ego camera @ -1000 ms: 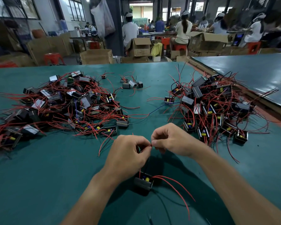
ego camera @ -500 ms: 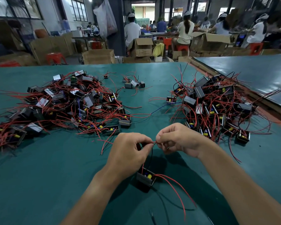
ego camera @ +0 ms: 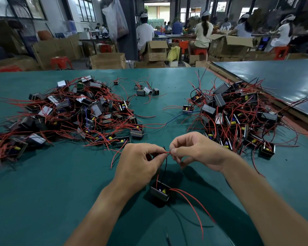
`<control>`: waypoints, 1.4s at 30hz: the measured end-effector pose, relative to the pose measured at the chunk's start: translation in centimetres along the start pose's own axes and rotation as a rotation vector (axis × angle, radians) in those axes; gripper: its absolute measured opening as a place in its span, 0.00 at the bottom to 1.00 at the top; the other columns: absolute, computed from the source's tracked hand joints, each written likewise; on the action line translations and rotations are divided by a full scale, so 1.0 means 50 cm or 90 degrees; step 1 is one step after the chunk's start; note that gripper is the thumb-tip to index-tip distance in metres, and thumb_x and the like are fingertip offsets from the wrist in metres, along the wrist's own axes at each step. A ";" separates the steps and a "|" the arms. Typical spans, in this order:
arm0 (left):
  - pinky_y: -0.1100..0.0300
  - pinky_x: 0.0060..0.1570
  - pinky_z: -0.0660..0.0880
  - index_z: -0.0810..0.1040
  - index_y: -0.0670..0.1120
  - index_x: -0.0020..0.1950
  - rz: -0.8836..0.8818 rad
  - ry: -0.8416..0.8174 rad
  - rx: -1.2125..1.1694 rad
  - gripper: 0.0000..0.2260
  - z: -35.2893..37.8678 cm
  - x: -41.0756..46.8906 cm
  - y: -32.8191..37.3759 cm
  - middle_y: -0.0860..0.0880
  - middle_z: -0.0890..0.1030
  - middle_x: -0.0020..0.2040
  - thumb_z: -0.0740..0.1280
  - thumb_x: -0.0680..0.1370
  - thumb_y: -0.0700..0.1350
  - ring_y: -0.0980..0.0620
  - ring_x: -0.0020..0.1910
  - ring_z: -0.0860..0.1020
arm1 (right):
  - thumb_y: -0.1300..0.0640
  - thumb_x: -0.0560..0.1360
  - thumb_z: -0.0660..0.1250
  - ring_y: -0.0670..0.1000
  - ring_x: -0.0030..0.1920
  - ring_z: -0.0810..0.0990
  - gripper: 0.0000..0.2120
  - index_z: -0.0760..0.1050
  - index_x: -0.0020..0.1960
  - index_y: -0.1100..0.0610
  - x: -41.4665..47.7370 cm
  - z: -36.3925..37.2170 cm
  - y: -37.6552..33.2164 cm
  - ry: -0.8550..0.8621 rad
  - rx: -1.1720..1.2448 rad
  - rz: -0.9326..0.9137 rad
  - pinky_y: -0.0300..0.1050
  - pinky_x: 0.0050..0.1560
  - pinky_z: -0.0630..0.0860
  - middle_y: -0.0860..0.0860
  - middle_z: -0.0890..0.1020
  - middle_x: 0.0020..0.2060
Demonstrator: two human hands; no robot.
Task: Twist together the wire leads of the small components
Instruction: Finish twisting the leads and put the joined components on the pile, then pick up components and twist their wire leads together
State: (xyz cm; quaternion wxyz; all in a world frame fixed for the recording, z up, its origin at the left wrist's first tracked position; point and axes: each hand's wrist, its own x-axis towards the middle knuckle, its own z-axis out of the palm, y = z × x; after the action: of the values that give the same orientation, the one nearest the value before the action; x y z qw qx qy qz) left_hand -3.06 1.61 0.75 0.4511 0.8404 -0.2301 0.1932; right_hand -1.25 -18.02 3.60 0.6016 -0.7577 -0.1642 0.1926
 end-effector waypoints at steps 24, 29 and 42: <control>0.64 0.34 0.75 0.73 0.53 0.53 -0.178 0.279 -0.082 0.11 -0.025 0.013 0.001 0.62 0.83 0.42 0.71 0.73 0.45 0.58 0.30 0.77 | 0.67 0.75 0.69 0.49 0.26 0.79 0.06 0.80 0.40 0.61 -0.008 -0.047 -0.096 0.544 0.078 -0.242 0.40 0.28 0.77 0.54 0.84 0.31; 0.55 0.35 0.77 0.71 0.53 0.50 -0.272 0.221 -0.087 0.10 -0.024 0.012 0.000 0.61 0.83 0.50 0.69 0.73 0.44 0.60 0.25 0.73 | 0.64 0.76 0.68 0.49 0.34 0.85 0.04 0.79 0.50 0.58 -0.020 -0.156 -0.163 0.838 0.113 -0.196 0.39 0.34 0.80 0.58 0.85 0.45; 0.76 0.33 0.67 0.77 0.54 0.43 -0.324 0.038 0.036 0.02 -0.008 0.010 -0.021 0.64 0.79 0.37 0.69 0.72 0.48 0.66 0.35 0.75 | 0.54 0.74 0.64 0.58 0.74 0.57 0.24 0.69 0.69 0.60 0.132 0.005 -0.072 0.296 -0.744 0.025 0.48 0.73 0.57 0.60 0.65 0.71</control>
State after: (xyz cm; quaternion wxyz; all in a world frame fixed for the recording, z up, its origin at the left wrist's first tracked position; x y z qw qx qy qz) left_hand -2.09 2.36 0.53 0.4678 0.8775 0.0076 0.1051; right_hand 4.30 -13.86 6.42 0.1046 -0.9863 -0.0931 -0.0877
